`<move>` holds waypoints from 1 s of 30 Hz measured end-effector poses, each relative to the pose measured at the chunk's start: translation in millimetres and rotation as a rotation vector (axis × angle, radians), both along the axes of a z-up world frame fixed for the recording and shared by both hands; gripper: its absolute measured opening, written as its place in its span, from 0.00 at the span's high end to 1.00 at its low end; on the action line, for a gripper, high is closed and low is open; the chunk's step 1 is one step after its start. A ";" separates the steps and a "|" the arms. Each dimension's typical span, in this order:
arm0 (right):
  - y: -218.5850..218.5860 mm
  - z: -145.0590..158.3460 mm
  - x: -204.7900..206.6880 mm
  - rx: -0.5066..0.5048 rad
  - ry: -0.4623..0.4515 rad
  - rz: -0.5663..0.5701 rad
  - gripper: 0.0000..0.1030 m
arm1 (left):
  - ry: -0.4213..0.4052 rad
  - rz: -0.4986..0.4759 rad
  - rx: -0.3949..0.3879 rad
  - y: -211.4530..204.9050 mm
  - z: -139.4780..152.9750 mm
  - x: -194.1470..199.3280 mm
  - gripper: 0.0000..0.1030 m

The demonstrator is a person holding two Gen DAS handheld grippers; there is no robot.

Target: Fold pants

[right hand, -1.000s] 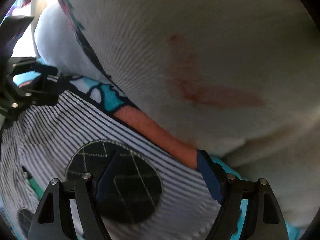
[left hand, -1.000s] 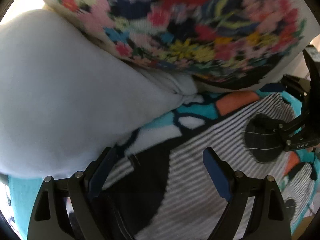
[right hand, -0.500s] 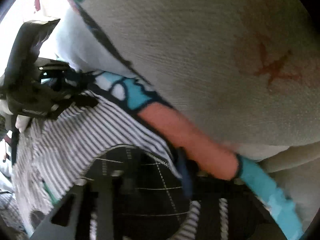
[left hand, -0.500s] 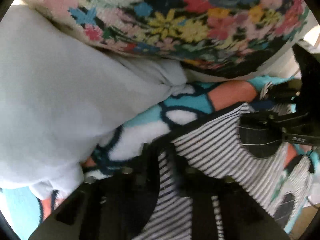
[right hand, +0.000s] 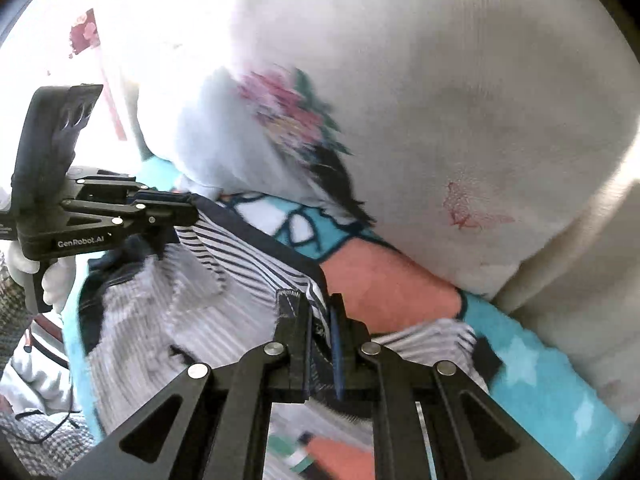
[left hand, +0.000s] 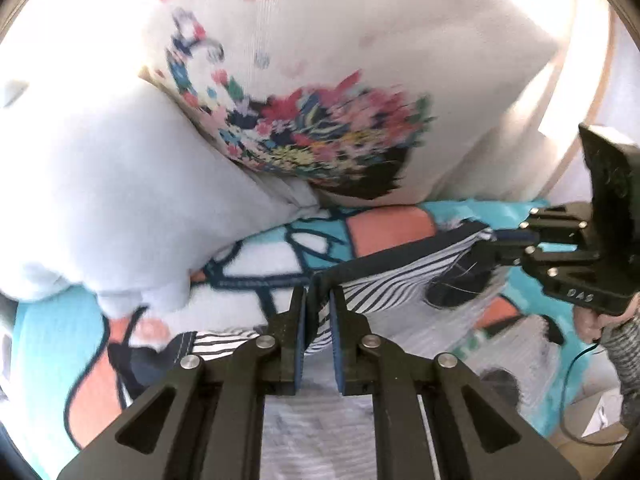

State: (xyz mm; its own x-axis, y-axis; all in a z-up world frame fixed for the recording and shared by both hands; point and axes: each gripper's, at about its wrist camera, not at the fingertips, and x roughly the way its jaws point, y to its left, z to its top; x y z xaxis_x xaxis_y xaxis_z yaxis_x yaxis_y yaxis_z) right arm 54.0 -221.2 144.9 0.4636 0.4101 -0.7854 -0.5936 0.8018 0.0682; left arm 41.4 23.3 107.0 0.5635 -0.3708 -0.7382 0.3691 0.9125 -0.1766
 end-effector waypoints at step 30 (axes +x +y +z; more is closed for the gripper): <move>-44.1 -40.3 -149.0 0.159 -0.040 -0.296 0.46 | -0.021 0.341 -0.165 103.3 -33.4 -116.1 0.23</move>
State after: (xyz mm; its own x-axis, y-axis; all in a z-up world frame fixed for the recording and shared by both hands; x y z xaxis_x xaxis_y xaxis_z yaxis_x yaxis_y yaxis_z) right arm -95.0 -265.3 104.6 0.6099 0.3693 -0.7012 -0.3416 0.9209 0.1879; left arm -74.7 126.6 73.5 0.6892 -0.2727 -0.6713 0.0542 0.9433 -0.3275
